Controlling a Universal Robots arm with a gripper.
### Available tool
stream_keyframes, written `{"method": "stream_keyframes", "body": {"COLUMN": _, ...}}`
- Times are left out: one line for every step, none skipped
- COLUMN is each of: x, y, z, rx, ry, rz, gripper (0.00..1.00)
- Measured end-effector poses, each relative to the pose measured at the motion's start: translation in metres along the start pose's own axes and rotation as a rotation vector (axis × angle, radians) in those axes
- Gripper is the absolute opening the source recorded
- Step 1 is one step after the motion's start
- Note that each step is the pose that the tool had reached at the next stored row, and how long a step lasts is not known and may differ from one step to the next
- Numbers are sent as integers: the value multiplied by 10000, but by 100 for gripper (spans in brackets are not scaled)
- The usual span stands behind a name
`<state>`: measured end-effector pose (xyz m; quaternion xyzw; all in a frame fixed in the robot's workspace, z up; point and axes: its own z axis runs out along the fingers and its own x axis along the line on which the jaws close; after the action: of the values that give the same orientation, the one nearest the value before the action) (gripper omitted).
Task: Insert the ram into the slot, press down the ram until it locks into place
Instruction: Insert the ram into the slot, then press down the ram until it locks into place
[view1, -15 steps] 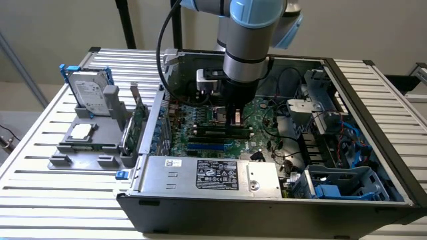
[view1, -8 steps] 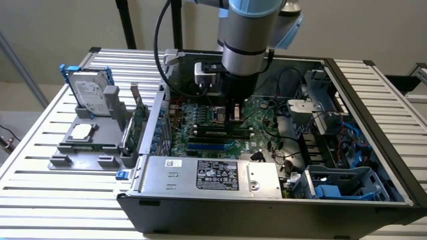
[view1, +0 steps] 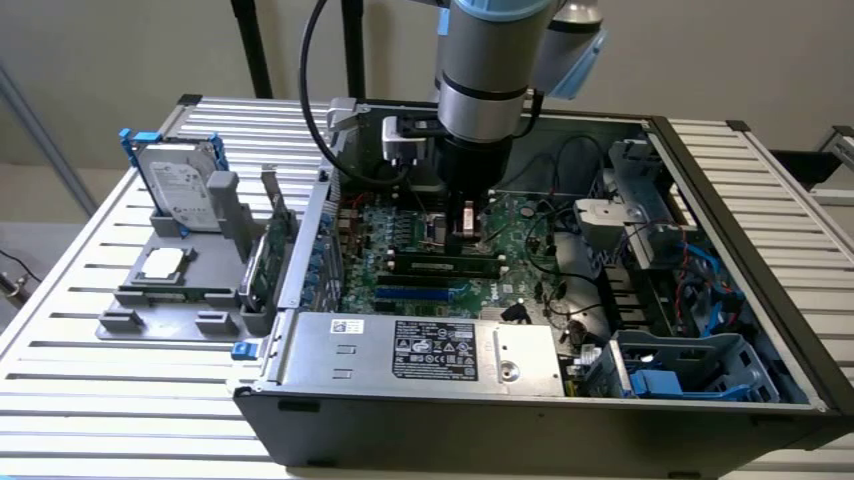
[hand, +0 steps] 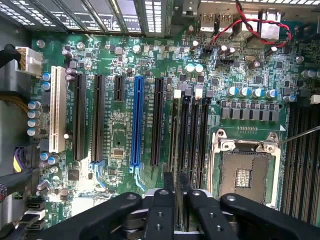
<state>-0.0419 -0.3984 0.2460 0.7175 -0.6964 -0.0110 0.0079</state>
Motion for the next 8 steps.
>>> {"method": "stream_keyframes", "body": {"x": 0, "y": 0, "z": -1, "rx": -1, "ry": 1, "rz": 0, "gripper": 13}}
{"method": "stream_keyframes", "body": {"x": 0, "y": 1, "z": -1, "rx": -1, "ry": 3, "rz": 1, "gripper": 11}}
{"method": "stream_keyframes", "body": {"x": 0, "y": 1, "z": -1, "rx": -1, "ry": 3, "rz": 1, "gripper": 11}}
{"method": "stream_keyframes", "body": {"x": 0, "y": 1, "z": -1, "rx": -1, "ry": 3, "rz": 1, "gripper": 11}}
{"method": "stream_keyframes", "body": {"x": 0, "y": 0, "z": -1, "rx": -1, "ry": 2, "rz": 1, "gripper": 11}}
{"method": "stream_keyframes", "body": {"x": 0, "y": 1, "z": -1, "rx": -1, "ry": 3, "rz": 1, "gripper": 11}}
{"method": "stream_keyframes", "body": {"x": 0, "y": 1, "z": -1, "rx": -1, "ry": 3, "rz": 1, "gripper": 11}}
{"method": "stream_keyframes", "body": {"x": 0, "y": 1, "z": -1, "rx": -1, "ry": 2, "rz": 2, "gripper": 11}}
